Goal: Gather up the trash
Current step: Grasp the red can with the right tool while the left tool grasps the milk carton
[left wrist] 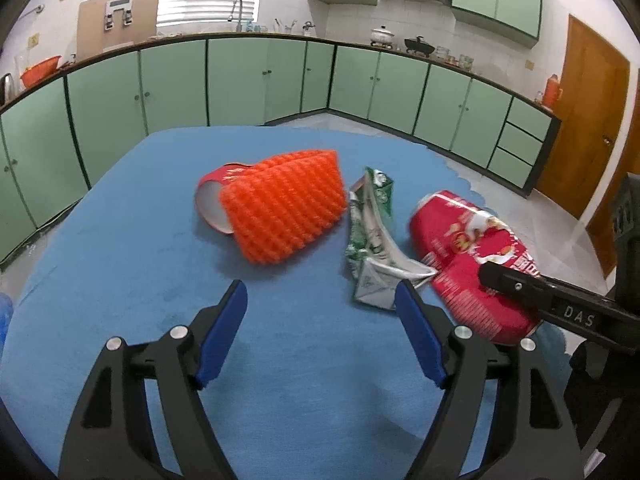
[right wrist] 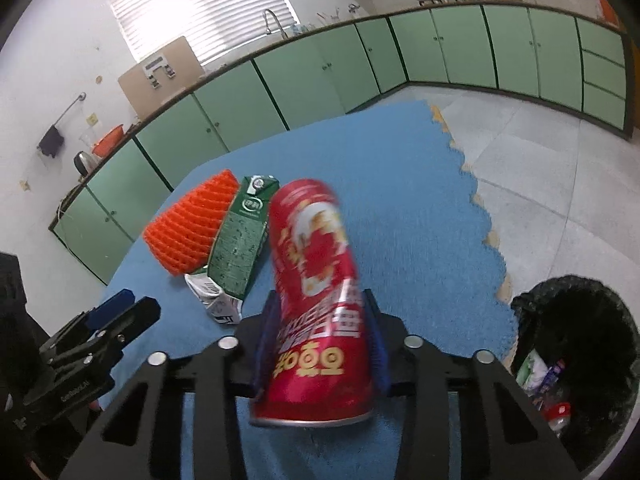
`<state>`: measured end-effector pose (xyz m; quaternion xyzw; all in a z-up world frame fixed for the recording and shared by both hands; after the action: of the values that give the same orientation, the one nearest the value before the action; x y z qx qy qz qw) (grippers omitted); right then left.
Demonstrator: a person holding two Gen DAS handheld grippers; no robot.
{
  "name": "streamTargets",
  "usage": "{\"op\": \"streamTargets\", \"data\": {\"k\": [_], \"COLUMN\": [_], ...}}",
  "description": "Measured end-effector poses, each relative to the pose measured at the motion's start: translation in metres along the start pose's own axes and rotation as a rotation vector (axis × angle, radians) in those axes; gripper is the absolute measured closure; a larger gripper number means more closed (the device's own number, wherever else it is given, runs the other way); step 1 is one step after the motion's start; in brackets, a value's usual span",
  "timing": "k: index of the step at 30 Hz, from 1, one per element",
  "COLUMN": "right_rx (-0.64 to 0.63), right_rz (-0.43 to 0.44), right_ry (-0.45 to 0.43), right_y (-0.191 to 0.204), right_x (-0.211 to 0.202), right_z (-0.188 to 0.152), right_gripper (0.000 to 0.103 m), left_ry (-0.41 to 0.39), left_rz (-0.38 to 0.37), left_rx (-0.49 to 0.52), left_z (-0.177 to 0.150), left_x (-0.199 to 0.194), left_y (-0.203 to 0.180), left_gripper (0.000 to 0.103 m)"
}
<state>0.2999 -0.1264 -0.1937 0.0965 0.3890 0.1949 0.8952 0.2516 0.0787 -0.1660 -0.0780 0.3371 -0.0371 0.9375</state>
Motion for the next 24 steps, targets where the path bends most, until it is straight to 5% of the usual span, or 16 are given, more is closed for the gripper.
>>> {"op": "streamTargets", "data": {"k": [10, 24], "right_rx": [0.007, 0.056], "right_rz": [-0.077, -0.049], "right_ry": [-0.067, -0.071], "right_y": [-0.019, -0.038], "right_x": [-0.027, -0.027], "right_z": [0.009, 0.010], "right_gripper": [0.080, 0.086], "left_ry": [0.034, 0.140], "left_rz": [-0.065, -0.035], "left_rx": [-0.009, -0.017], "left_z": [0.003, 0.010], "left_x": [0.024, 0.070], "left_y": [-0.027, -0.037], "left_gripper": [0.024, 0.025]}}
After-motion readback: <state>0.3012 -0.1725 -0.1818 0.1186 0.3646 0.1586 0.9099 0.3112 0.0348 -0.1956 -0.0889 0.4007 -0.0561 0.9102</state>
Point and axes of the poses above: each gripper's, at about its wrist camera, not at the fingertips, and x roughly the way its jaws point, y to its left, z to its top, the point moved 4 cm from there along x, roughly the way its jaws point, and after that the axes turned 5 degrees about -z, right-handed, at the moved point
